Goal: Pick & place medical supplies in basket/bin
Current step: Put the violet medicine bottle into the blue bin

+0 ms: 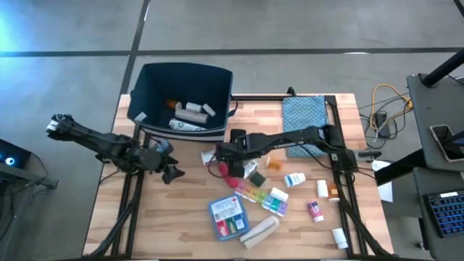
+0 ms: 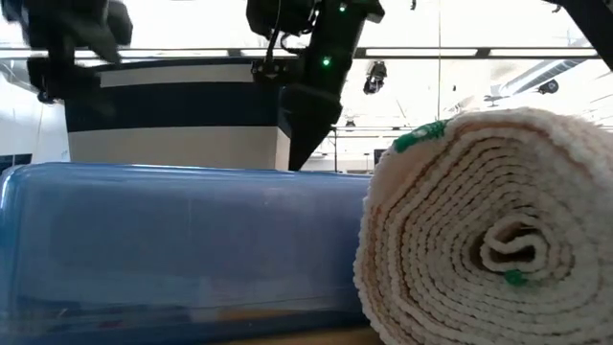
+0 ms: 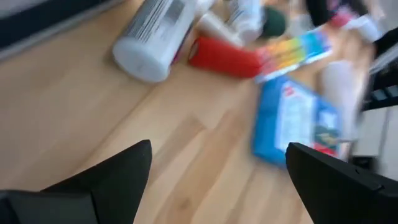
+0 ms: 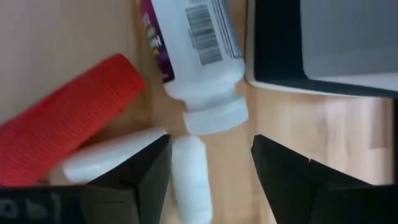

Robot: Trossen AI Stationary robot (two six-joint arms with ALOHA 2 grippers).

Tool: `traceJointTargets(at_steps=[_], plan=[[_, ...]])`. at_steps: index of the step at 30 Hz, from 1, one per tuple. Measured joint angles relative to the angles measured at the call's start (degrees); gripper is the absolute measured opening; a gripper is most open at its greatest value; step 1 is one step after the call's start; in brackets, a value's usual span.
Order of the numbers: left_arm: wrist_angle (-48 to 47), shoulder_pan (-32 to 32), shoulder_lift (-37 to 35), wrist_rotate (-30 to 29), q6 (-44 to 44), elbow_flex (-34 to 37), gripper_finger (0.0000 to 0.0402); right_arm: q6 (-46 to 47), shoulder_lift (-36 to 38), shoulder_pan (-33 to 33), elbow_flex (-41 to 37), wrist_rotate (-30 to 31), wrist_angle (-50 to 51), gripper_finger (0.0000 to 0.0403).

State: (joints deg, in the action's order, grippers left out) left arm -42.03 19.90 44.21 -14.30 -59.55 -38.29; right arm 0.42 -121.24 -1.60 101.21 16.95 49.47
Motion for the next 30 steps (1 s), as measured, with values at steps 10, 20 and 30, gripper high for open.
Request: traceJointTargets(at_steps=[10,20,30], plan=[[16.2,-0.1,0.6,-0.8,-3.0,14.6,0.0347,-5.3,0.1,4.0,-3.1,-6.4,-11.1,0.0264],[19.3,-0.1,2.0,-9.6,-7.3,16.0,0.0347,-7.7,0.1,4.8,-7.0,-5.3,-12.1,0.0357],[26.5,-2.1,7.1,-11.5,-7.7,15.7,0.0348,-15.7,0.1,5.7,-15.8,-5.9,-25.9,0.0357]])
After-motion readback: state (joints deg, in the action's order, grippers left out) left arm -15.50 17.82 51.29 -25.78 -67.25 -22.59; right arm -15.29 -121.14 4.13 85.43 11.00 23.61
